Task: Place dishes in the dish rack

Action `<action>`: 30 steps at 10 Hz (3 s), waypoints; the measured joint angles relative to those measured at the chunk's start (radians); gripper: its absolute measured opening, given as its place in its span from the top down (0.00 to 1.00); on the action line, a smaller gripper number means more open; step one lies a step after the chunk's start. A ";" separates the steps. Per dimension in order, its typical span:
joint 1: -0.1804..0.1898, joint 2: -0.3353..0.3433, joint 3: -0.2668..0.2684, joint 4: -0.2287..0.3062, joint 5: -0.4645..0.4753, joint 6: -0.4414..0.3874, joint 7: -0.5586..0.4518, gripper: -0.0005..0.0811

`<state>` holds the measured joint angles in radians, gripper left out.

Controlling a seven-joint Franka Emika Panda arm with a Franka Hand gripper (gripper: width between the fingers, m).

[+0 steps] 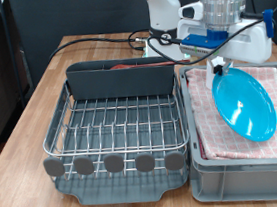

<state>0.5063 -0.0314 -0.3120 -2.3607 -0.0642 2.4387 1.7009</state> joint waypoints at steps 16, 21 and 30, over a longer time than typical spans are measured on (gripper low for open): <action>-0.047 -0.051 -0.098 0.249 -0.287 -0.583 -0.253 0.97; -0.067 -0.040 -0.153 0.348 -0.452 -0.675 -0.488 0.97; -0.077 -0.029 -0.226 0.322 -0.641 -0.528 -0.578 0.97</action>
<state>0.4298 -0.0603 -0.5384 -2.0386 -0.7054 1.9108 1.1233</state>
